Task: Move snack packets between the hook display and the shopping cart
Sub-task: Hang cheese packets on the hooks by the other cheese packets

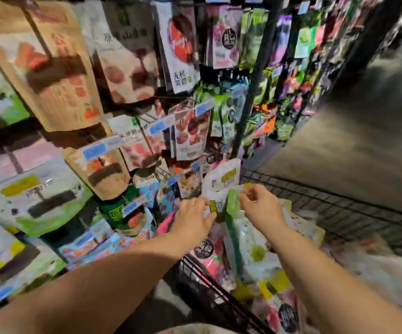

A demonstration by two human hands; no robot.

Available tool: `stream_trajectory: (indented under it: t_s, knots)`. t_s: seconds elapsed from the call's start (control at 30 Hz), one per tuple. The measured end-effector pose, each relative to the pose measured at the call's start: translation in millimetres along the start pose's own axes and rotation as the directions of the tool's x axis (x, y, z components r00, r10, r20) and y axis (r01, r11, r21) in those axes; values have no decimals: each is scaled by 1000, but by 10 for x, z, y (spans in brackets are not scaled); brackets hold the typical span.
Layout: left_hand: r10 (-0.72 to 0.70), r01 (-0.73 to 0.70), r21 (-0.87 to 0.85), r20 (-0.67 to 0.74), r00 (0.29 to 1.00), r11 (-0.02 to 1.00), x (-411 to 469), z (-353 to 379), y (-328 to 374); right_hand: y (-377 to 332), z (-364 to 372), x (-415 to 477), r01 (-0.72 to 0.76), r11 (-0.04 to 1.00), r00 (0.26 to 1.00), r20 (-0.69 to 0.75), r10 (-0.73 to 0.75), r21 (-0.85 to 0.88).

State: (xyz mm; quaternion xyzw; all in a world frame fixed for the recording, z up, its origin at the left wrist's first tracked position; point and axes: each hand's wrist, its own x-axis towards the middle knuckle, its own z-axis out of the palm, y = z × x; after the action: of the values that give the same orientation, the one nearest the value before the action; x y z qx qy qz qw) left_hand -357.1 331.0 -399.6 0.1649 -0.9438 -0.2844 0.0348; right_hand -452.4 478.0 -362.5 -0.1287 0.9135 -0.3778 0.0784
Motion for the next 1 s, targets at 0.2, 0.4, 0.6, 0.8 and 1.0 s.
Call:
stream_trajectory:
  t_s: [0.2,0.4,0.6,0.8,1.0]
  knots:
    - [-107,61,146,332,937,987,-247,540,-58,1010,-49,-238,-282,956,950,117,290,-80]
    - [-141,-24,338,455,879,941,-190,670,-45,1616,90,-347,-422,885,857,234,460,-197]
    - [-132,-174,472,547,827,864,-159,623,25,1939,388,-318,-636,772,724,342,600,-9]
    - [-242,-100,532,535,810,841,-113,572,158,1962,533,-301,-839,424,543,453,708,342]
    - [-253,-91,553,514,820,828,-115,544,248,1886,621,-9,-868,384,484,363,797,314]
